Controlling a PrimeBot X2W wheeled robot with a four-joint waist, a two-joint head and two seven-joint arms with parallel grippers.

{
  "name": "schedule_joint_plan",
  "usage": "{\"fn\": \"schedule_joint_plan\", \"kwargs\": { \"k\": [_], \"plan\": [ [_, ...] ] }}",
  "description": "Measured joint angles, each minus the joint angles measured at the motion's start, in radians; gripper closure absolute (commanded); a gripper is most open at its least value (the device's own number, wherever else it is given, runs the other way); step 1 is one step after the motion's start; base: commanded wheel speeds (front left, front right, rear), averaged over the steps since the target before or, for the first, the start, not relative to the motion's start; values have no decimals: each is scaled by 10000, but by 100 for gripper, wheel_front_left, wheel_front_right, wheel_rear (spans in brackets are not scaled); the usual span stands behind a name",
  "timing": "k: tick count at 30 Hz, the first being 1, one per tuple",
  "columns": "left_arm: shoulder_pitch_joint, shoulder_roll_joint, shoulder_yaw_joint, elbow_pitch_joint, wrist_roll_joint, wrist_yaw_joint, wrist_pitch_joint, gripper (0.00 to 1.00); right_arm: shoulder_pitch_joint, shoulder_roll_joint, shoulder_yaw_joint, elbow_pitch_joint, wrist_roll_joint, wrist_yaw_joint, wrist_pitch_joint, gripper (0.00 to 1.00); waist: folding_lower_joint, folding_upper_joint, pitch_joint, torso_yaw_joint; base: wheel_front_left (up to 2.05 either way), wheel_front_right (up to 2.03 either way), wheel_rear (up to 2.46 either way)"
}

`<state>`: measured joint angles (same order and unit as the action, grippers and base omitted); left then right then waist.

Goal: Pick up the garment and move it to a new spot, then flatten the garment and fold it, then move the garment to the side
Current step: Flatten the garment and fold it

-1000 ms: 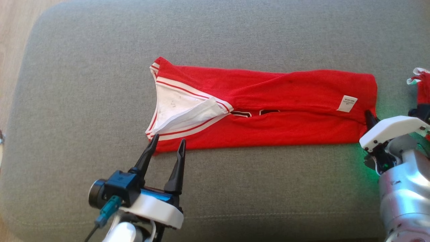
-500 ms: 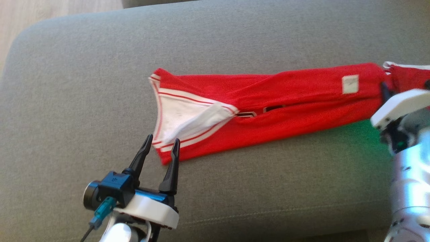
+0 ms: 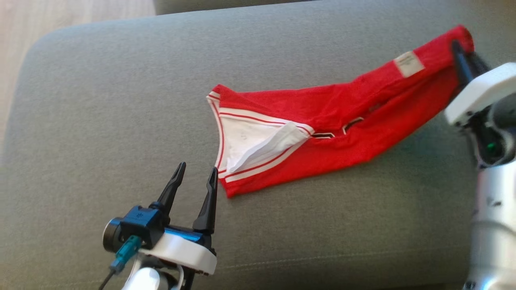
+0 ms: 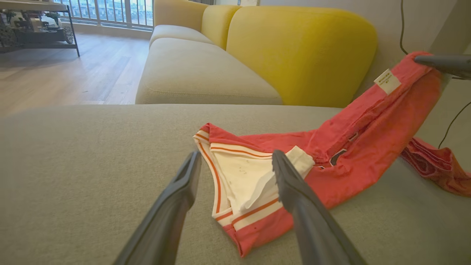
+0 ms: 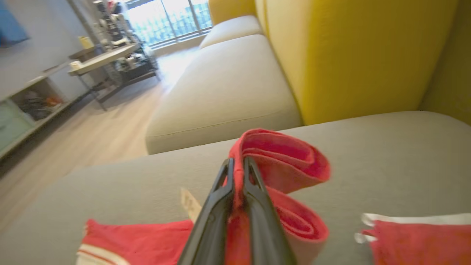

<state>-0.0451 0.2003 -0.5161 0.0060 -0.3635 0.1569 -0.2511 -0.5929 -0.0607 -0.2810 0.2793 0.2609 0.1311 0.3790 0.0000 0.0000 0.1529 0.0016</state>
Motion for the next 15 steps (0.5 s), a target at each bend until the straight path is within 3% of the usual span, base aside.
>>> {"fn": "schedule_joint_plan", "kwargs": {
  "k": [7,15],
  "plan": [
    [12,-23,-31,69,-6,-90,0,0,784,13,1783,-788,1626,0,157,100,0,0,-89,587,0,0,0],
    [12,-130,-221,171,-15,-174,2,0,755,4,3131,439,2401,0,-654,100,0,0,-169,1381,0,0,0]
  ]
}}
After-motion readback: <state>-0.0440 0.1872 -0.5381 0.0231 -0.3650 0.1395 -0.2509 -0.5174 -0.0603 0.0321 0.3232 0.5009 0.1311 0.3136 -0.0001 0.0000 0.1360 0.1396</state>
